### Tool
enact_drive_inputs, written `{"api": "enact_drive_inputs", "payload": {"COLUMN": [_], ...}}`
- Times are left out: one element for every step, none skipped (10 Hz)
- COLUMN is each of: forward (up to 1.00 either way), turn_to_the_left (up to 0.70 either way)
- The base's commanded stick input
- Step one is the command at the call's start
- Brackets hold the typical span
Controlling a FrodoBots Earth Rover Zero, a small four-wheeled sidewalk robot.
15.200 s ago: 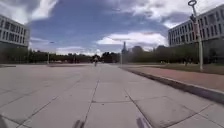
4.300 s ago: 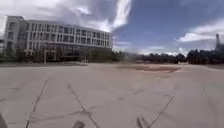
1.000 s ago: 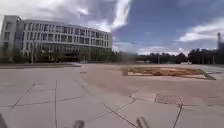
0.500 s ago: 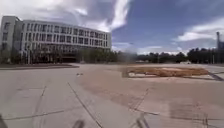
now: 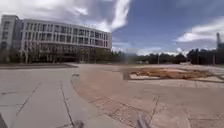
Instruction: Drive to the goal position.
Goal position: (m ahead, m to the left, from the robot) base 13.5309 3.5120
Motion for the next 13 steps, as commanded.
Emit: {"api": "enact_drive_inputs", "payload": {"forward": [1.00,1.00,1.00,1.00,1.00,1.00,1.00,1.00,1.00,1.00,1.00,1.00,1.00], "turn_to_the_left": [0.00,0.00,0.00,0.00,0.00,0.00,0.00,0.00,0.00,0.00,0.00,0.21,0.36]}}
